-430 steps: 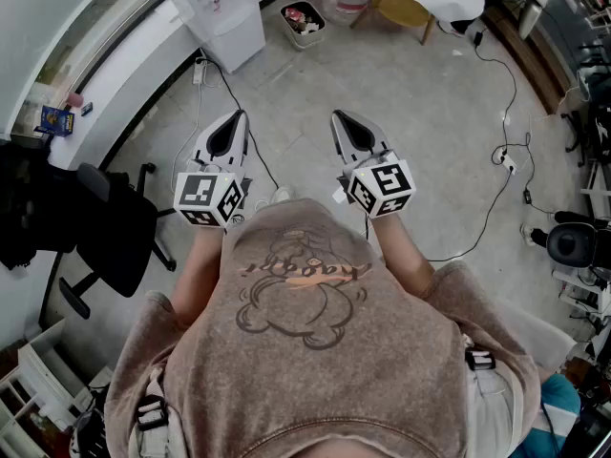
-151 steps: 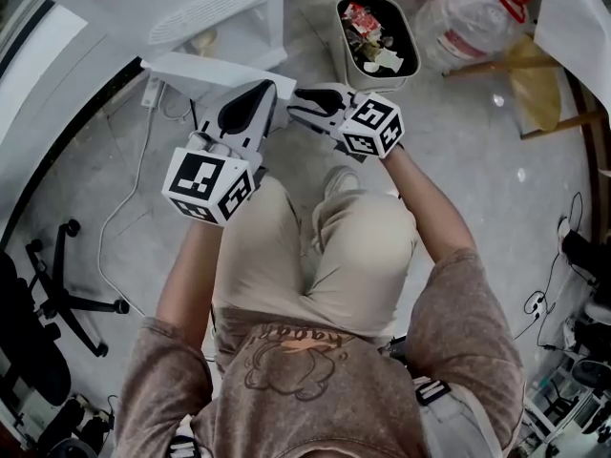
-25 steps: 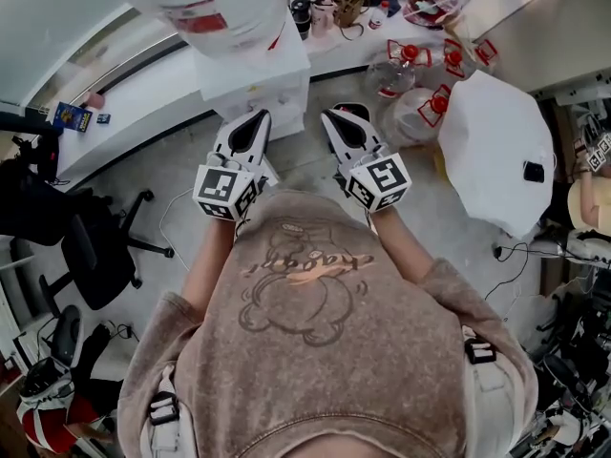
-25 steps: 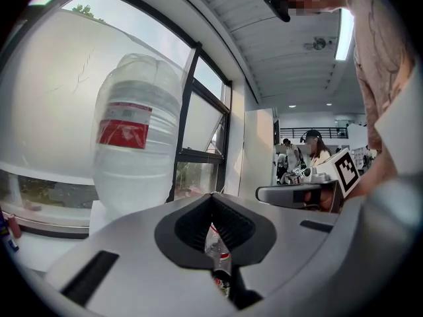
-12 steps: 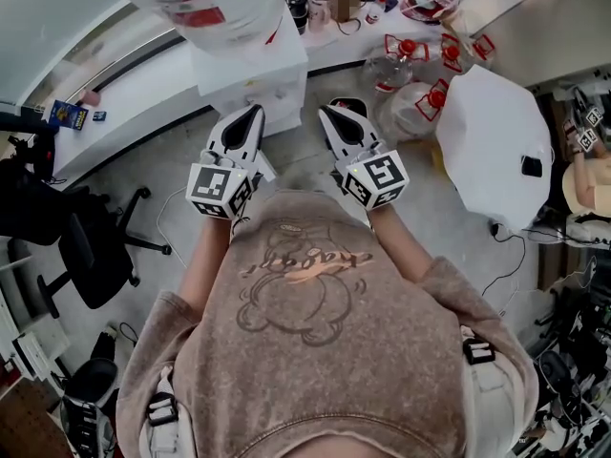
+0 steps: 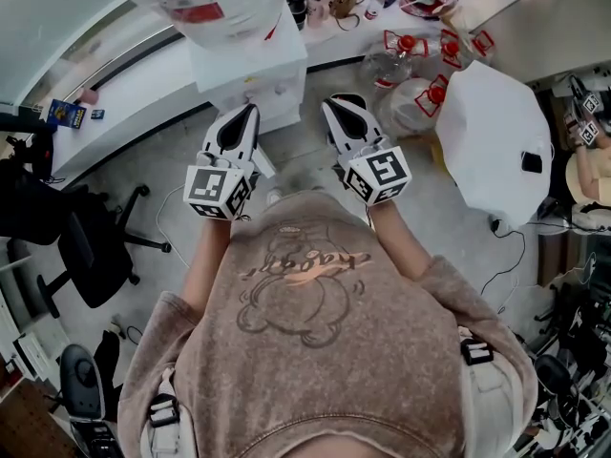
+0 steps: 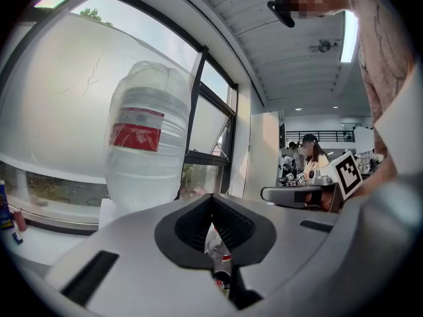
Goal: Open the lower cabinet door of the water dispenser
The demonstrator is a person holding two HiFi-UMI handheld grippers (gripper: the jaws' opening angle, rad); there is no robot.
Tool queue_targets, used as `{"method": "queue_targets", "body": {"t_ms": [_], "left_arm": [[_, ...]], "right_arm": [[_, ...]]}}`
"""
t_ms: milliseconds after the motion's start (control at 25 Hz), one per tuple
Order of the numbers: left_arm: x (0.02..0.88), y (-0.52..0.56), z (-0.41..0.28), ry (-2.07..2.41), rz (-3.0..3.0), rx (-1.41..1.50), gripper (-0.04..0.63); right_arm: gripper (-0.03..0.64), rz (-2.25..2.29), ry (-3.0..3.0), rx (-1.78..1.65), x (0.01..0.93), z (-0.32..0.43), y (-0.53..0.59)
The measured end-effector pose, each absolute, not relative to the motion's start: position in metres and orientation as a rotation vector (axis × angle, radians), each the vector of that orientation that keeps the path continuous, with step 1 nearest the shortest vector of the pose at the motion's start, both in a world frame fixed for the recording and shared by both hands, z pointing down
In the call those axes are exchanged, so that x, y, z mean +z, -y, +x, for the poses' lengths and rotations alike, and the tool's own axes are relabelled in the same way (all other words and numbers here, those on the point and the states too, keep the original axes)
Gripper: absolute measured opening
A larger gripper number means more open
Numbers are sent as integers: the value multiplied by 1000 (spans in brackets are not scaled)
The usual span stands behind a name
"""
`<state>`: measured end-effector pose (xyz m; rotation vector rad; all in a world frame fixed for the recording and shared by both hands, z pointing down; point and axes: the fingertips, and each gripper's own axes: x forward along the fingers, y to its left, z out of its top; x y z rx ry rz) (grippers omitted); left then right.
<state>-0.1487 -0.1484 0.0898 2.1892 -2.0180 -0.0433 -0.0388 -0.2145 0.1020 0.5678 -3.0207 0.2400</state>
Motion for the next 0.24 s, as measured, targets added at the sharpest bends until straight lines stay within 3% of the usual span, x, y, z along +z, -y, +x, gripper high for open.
{"method": "queue_targets", "body": {"t_ms": [240], "left_arm": [[92, 148, -152, 2020, 2183, -36, 14]], "right_arm": [[5, 576, 3010, 229, 106, -38, 214]]}}
